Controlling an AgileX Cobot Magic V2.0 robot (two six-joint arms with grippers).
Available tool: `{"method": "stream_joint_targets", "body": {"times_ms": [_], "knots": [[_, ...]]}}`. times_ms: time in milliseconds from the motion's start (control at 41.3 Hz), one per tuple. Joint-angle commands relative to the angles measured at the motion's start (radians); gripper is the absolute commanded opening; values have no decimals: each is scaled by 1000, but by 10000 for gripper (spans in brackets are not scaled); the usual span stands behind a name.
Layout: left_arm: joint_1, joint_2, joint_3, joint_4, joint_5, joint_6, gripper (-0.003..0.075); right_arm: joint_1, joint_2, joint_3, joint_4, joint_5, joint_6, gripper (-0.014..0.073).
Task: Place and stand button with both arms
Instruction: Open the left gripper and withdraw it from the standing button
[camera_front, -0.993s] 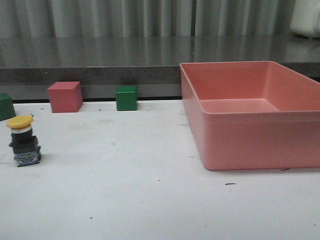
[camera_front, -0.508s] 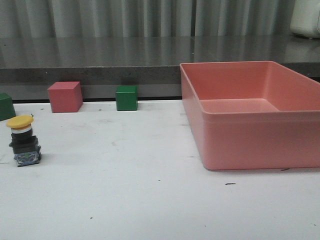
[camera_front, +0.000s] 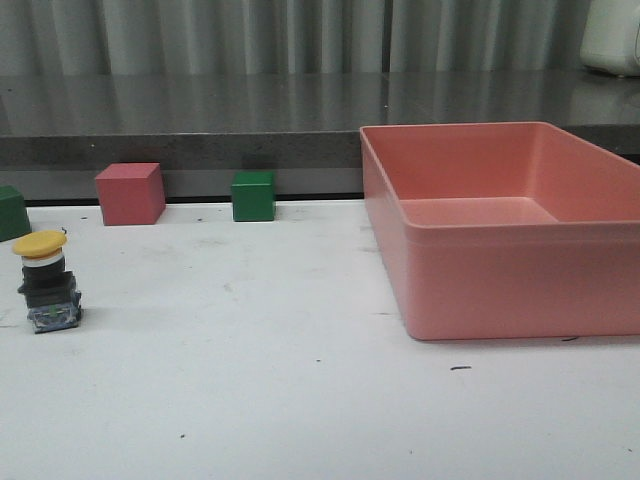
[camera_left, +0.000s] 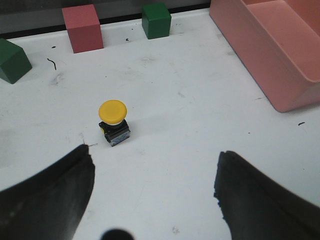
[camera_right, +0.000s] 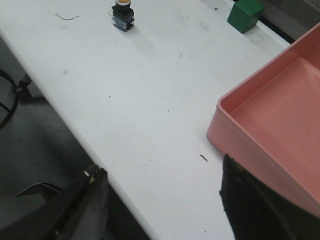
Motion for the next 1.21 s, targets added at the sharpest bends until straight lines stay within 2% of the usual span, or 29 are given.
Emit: {"method": "stream_joint_targets", "body": {"times_ms": [0, 266, 339, 412, 460, 557, 654, 702, 799, 1186], "knots": [[-8, -1, -35, 4, -61, 2, 494, -3, -6, -25, -4, -68, -7, 498], [-8, -1, -35, 4, -61, 2, 493, -3, -6, -25, -4, -70, -7, 498], [-8, -1, -35, 4, -61, 2, 470, -3, -6, -25, -5, -70, -7, 456], [-8, -1, -35, 4, -61, 2, 386, -3, -6, -25, -5, -69, -7, 337], [-8, -1, -35, 4, -61, 2, 298, -3, -6, -25, -5, -67, -7, 220], [-8, -1, -35, 4, -61, 2, 152, -3, -6, -25, -4, -67, -7, 41], [-8, -1, -35, 4, -62, 16, 26, -3, -6, -25, -4, -67, -7, -75], [-8, -1, -35, 2, -62, 56, -22, -3, -6, -25, -4, -67, -7, -63], [-8, -1, -35, -3, -62, 132, -20, -3, -6, -25, -4, -68, -7, -67], [-8, -1, -35, -3, -62, 135, -20, -3, -6, -25, -4, -68, -7, -67]]}}
